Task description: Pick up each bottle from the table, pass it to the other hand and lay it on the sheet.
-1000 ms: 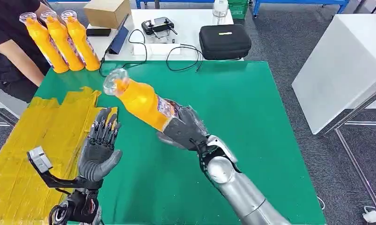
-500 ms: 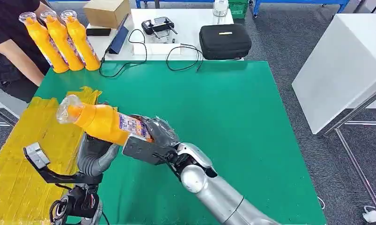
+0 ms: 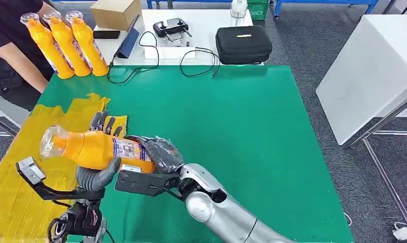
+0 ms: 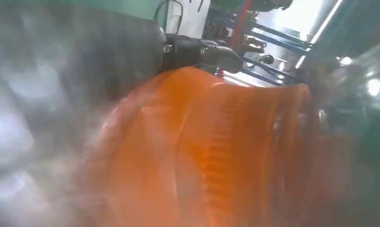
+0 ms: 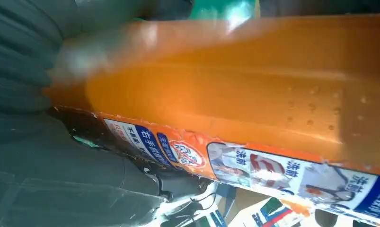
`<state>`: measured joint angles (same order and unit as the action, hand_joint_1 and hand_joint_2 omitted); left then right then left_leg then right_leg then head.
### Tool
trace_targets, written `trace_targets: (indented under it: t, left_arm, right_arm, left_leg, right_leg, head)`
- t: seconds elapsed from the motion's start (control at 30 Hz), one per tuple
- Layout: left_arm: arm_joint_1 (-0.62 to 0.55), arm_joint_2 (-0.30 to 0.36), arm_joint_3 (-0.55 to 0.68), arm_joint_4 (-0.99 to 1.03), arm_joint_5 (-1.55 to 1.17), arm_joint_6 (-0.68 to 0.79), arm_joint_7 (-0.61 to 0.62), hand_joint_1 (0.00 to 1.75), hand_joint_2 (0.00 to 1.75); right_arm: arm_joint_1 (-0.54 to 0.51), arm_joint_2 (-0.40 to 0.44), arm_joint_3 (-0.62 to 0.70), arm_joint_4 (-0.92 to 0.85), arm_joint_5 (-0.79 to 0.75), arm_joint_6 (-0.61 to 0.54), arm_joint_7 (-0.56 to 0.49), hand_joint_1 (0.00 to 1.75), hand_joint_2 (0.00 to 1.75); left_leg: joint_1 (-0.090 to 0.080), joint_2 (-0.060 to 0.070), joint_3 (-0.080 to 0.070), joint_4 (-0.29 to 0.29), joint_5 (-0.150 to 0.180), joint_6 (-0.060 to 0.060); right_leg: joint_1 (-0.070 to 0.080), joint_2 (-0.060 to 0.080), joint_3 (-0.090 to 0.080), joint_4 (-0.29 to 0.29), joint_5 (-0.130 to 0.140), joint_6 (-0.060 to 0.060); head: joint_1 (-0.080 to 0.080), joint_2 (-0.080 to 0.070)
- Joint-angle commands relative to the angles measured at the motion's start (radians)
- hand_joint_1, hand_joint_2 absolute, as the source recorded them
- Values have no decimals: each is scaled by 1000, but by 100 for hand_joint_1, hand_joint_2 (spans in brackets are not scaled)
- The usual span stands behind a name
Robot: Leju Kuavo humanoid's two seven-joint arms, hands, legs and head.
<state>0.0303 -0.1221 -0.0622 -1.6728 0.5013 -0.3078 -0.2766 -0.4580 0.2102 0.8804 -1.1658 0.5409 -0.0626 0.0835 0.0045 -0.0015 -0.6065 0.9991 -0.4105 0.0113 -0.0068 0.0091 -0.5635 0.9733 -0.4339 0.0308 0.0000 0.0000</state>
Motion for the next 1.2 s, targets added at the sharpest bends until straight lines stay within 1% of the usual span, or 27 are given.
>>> trace_targets:
  t: [0.03, 0.1, 0.13, 0.73, 0.77, 0.8, 0.83, 0.93, 1.03, 1.13, 1.2]
  left_arm:
    - [-26, 15, 1, 7, -15, -7, 7, 0, 175]
    - [-26, 14, -1, 6, -20, -7, 1, 0, 175]
    - [-26, 12, 0, 3, -21, -9, -8, 175, 175]
    - [-25, 0, 1, -6, -32, -8, -30, 175, 175]
    - [-27, 0, 7, -9, -34, -3, -33, 175, 175]
    - [-31, 4, 14, -10, -40, 4, -35, 175, 175]
    - [-34, 10, 23, -14, -70, 26, -41, 175, 175]
    - [-38, 18, 32, -15, -74, 27, -43, 175, 175]
    - [-48, 31, 67, -14, -183, 98, -81, 175, 175]
    - [-99, 91, 131, 34, -426, 234, -118, 175, 175]
    - [-114, 98, 155, 54, -426, 223, -121, 175, 175]
  right_arm:
    - [-43, 10, 79, 98, -19, 26, 10, 175, 175]
    - [-44, 11, 79, 101, -19, 25, 6, 175, 175]
    - [-44, 9, 79, 98, -19, 26, 6, 175, 175]
    - [-42, 6, 57, 126, -26, 29, 7, 175, 175]
    - [-44, 2, 60, 127, -14, 19, 5, 54, 175]
    - [-43, -5, 54, 126, -13, 13, 5, 0, 175]
    - [-30, -14, 38, 110, -14, -2, 2, 0, 0]
    - [-24, -27, 30, 98, -14, -2, 2, 0, 0]
    - [9, -54, -5, 43, -17, -19, -6, 0, 0]
    - [68, -114, -56, -86, -20, -29, -28, 0, 0]
    - [81, -126, -67, -116, -18, -25, -30, 0, 0]
  left_leg:
    - [1, 1, 2, 0, -1, -1]
    - [0, 0, 3, 0, -1, -1]
    - [1, 0, 2, 0, -1, -1]
    - [1, -1, 2, 0, -1, 0]
    - [1, -1, 2, 0, -1, 0]
    - [0, -1, 1, 0, 0, 0]
    - [1, -1, 3, 0, -1, 0]
    - [1, -2, 3, 0, -1, 0]
    - [1, -2, 2, 0, -1, 0]
    - [1, -4, 2, 0, 0, -1]
    - [1, -3, 1, 0, 0, 0]
  right_leg:
    - [1, 0, 2, 0, 0, -1]
    - [1, 0, 3, 0, -1, -1]
    - [1, -1, 2, -1, 0, -1]
    - [1, -2, 3, -1, -1, -1]
    - [1, -2, 2, -1, -1, 0]
    - [0, -2, 2, -1, 0, 0]
    - [1, -2, 3, -1, -1, -1]
    - [1, -3, 3, -1, -1, -1]
    - [1, -3, 3, -1, -1, -1]
    - [1, -4, 4, -1, -1, -1]
    - [1, -3, 1, -1, 0, 0]
  head:
    - [0, 0]
    - [0, 0]
    - [0, 0]
    - [0, 0]
    - [0, 0]
    - [0, 0]
    - [0, 0]
    - [0, 0]
    - [0, 0]
    - [0, 0]
    - [0, 0]
